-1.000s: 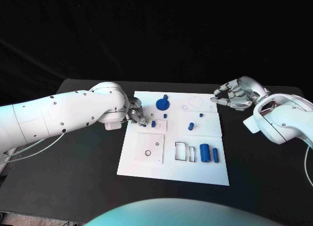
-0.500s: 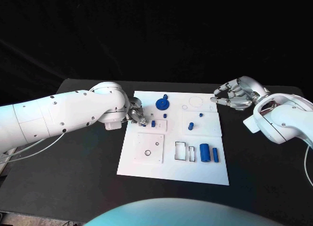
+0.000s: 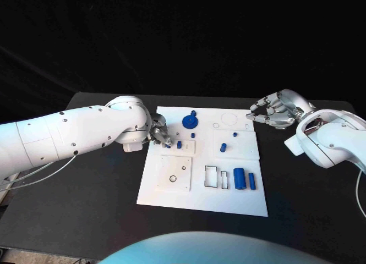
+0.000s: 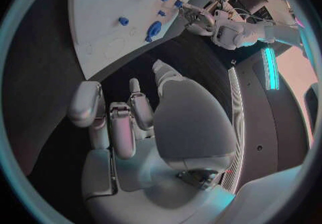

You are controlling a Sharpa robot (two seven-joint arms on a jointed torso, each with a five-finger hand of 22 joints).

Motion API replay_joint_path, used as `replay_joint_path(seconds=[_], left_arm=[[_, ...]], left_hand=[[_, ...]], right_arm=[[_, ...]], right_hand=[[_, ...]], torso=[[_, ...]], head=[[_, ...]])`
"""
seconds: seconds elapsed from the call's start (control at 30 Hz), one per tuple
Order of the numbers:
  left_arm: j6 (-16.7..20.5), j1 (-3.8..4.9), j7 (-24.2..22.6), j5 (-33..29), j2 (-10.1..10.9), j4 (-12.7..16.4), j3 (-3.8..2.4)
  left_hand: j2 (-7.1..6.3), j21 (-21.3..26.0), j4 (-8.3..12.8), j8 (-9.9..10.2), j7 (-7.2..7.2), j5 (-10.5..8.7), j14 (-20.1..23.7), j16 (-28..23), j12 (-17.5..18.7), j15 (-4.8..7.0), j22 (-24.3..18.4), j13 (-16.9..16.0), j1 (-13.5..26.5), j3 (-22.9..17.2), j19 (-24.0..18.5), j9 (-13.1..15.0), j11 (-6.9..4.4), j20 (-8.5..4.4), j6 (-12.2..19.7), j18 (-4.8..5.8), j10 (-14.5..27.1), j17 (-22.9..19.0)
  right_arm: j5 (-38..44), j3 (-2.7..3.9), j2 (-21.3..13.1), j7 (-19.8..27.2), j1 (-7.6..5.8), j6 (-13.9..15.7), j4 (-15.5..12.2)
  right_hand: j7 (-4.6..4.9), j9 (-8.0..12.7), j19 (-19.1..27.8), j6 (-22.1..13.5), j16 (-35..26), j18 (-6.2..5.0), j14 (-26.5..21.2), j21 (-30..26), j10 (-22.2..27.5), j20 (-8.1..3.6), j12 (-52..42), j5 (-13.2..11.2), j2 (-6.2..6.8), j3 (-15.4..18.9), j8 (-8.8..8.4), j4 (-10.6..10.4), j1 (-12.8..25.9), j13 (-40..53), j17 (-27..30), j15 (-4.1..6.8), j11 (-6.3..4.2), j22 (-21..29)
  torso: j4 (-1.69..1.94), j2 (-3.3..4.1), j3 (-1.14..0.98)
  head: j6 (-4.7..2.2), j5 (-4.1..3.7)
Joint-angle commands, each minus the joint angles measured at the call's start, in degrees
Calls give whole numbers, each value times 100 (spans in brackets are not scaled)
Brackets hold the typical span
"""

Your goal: Assemble the parts on the task board

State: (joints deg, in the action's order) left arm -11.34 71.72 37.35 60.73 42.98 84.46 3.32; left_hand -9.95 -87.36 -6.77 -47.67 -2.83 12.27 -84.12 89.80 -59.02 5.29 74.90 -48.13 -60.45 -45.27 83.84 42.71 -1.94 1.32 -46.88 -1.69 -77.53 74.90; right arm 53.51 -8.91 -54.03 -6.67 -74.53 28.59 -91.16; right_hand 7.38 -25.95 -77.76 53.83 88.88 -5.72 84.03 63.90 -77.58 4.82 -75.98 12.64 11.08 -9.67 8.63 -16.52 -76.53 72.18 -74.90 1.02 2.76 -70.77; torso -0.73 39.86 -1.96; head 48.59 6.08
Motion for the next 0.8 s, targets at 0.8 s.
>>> replay_joint_path(seconds=[0.8], left_arm=[[-94,-17,76,-16,-44,-137,14]], left_hand=[[-238,-1,-302,-8,158,-371,-588,20,49,81,1332,93,396,667,425,-326,-40,-85,-298,88,-13,1510]], right_arm=[[61,0,-31,7,4,-40,-24]], right_hand=[[-12,-10,56,-6,-26,-59,506,-46,45,-4,45,10,-29,44,22,-6,57,-26,-1130,30,-11,19]], torso=[[-3,-1,-4]], head=[[-3,-25]])
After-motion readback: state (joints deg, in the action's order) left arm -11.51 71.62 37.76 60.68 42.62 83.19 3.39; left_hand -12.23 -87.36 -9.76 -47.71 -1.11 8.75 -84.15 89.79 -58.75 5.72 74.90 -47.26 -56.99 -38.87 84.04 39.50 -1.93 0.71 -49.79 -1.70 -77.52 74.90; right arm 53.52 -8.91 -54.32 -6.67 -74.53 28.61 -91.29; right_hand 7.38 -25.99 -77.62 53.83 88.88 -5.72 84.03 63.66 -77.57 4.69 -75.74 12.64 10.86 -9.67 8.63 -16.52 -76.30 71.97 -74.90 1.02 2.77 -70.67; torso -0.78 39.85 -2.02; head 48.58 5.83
